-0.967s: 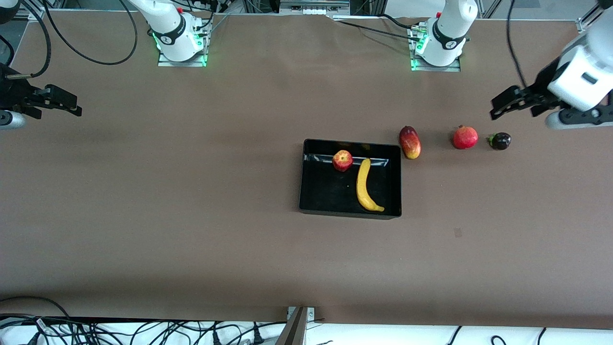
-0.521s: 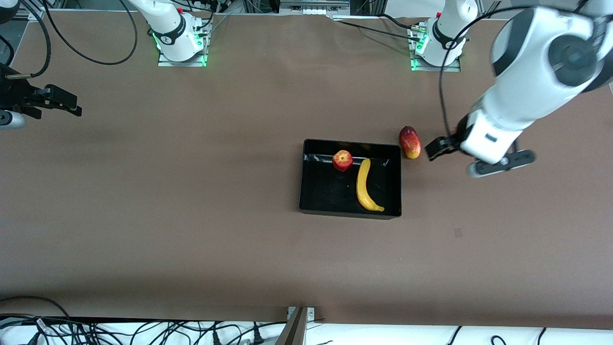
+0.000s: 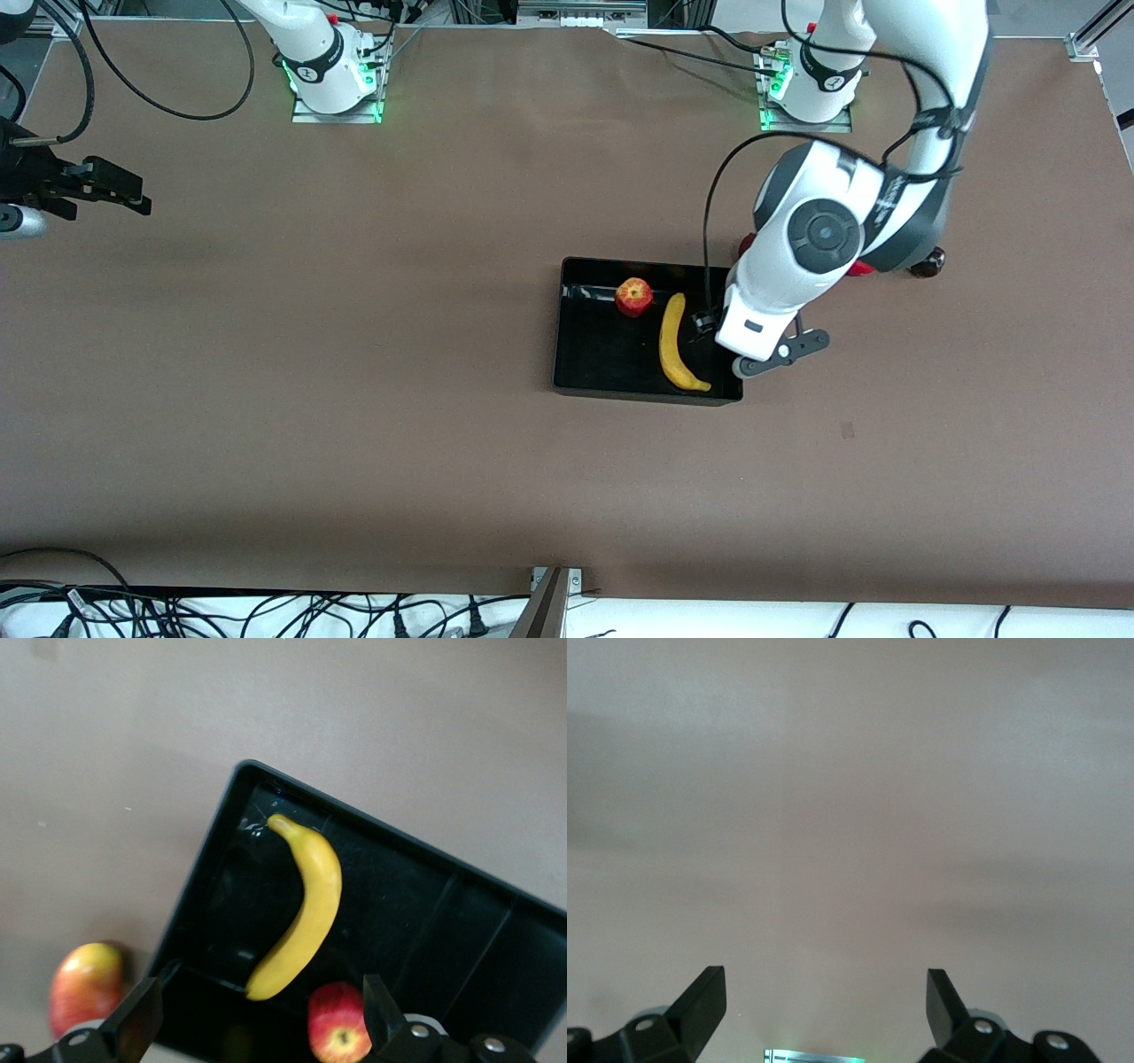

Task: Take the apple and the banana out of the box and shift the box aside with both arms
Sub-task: 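Reach the left gripper into the tray and grasp the red apple, then lift the red apple out of the tray with the left gripper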

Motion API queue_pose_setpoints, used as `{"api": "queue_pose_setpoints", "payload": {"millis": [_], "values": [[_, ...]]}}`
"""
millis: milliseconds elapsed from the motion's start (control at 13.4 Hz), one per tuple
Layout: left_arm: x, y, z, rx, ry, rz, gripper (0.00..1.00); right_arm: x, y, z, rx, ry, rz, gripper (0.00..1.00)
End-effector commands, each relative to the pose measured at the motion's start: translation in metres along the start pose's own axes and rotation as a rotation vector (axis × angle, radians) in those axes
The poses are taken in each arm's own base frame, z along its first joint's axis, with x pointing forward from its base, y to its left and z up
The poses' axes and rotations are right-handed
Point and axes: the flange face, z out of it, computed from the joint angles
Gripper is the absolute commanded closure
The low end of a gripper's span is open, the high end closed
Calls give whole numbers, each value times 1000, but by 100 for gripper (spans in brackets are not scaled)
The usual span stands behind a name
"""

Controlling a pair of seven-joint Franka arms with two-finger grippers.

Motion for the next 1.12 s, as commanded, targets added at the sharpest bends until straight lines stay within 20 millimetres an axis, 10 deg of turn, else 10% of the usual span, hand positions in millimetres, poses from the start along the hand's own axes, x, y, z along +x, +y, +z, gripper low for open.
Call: {"api": "queue_pose_setpoints", "payload": {"millis": [0,446,1041], "values": [[-8,21,28,2,1,-61,0,-4,1,-3,23,7,0,0],[-65,66,105,88,13,-2,0,-4,2,-2,23,7,-4,0],[-98,80,142,112,-51,24,0,-4,2,-2,23,7,-7,0]]}}
